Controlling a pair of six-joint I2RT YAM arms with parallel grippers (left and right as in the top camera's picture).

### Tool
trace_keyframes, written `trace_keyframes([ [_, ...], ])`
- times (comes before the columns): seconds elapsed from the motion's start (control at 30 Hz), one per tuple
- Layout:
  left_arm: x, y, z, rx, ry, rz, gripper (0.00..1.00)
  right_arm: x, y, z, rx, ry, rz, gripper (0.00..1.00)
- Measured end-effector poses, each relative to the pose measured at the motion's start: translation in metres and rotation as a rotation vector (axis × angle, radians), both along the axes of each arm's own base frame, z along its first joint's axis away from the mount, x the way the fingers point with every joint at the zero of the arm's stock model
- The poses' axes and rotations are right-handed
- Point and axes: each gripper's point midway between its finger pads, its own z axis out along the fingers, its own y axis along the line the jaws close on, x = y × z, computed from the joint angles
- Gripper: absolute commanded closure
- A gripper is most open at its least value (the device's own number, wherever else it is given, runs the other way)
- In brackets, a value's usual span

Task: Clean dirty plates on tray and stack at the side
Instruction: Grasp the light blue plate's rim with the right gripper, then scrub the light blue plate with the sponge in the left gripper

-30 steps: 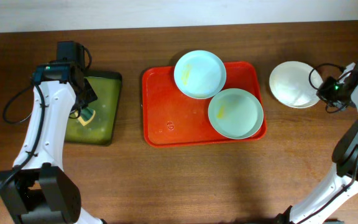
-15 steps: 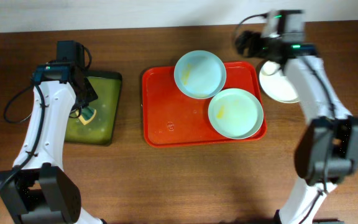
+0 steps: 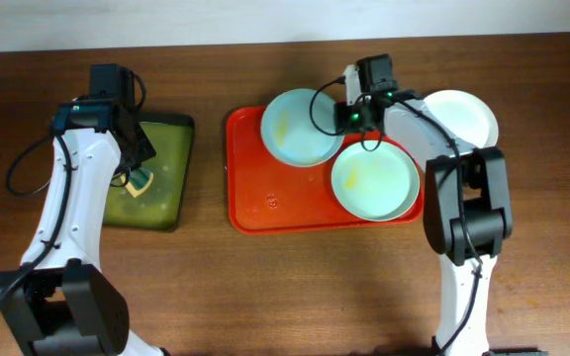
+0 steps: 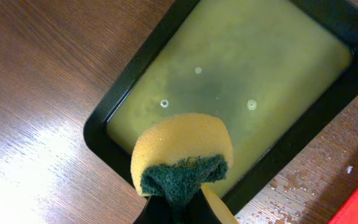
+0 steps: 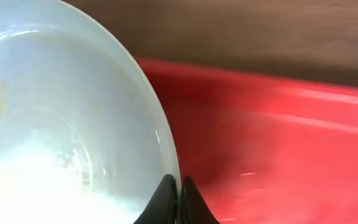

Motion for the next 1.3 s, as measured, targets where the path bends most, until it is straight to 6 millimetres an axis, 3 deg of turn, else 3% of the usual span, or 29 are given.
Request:
trace_keyframes([
  [0.1, 0.002, -0.006, -0.001, -0.036, -0.005, -0.010, 1.00, -0.036, 0.036, -0.010, 0.016, 0.117, 0.087, 0.96],
  [0.2, 0.020, -0.034, -0.013, -0.184, -0.078, -0.068, 1.00, -0.065, 0.041, -0.012, 0.007, 0.230, 0.111, 0.96],
  [0.23, 0.027, -0.051, -0.021, -0.243, -0.102, -0.110, 1.00, -0.069, 0.042, -0.012, 0.005, 0.242, 0.114, 0.96],
  [0.3, 0.040, -0.103, -0.036, -0.373, -0.162, -0.241, 1.00, -0.071, 0.042, -0.012, 0.004, 0.249, 0.115, 0.96],
  [0.43, 0.051, -0.212, -0.042, -0.530, -0.302, -0.446, 1.00, -0.074, 0.042, -0.012, 0.006, 0.262, 0.117, 0.96],
  [0.47, 0.053, -0.231, -0.040, -0.516, -0.335, -0.479, 1.00, -0.075, 0.042, -0.012, 0.006, 0.268, 0.117, 0.96],
  [0.53, 0.054, -0.252, -0.043, -0.471, -0.359, -0.502, 1.00, -0.077, 0.042, -0.012, 0.007, 0.275, 0.119, 0.96],
  [0.57, 0.056, -0.262, -0.053, -0.458, -0.359, -0.512, 1.00, -0.077, 0.042, -0.012, 0.008, 0.275, 0.119, 0.96],
  [0.73, 0.060, -0.267, -0.129, -0.399, -0.260, -0.498, 1.00, -0.077, 0.042, -0.012, 0.008, 0.275, 0.120, 0.96],
  [0.87, 0.063, -0.238, -0.138, -0.149, -0.230, -0.574, 1.00, -0.077, 0.042, -0.012, 0.007, 0.275, 0.123, 0.96],
  [0.97, 0.061, -0.208, -0.127, 0.043, -0.209, -0.554, 1.00, -0.079, 0.046, -0.012, 0.016, 0.280, 0.130, 0.96],
  [1.03, 0.068, -0.197, -0.088, 0.088, -0.287, -0.527, 1.00, -0.080, 0.047, -0.012, 0.015, 0.281, 0.133, 0.96],
  [1.1, 0.069, -0.218, -0.048, -0.055, -0.390, -0.561, 1.00, -0.079, 0.047, -0.012, 0.016, 0.278, 0.132, 0.96],
  [1.13, 0.065, -0.236, -0.049, -0.164, -0.386, -0.588, 1.00, -0.079, 0.047, -0.012, 0.016, 0.278, 0.133, 0.96],
  [1.17, 0.059, -0.249, -0.054, -0.246, -0.366, -0.610, 1.00, -0.079, 0.047, -0.012, 0.016, 0.277, 0.133, 0.96],
  [1.2, 0.050, -0.262, -0.078, -0.312, -0.297, -0.630, 1.00, -0.079, 0.047, -0.012, 0.016, 0.276, 0.133, 0.96],
  [1.3, 0.022, -0.264, -0.136, -0.346, -0.094, -0.630, 1.00, -0.079, 0.047, -0.012, 0.016, 0.276, 0.134, 0.96],
])
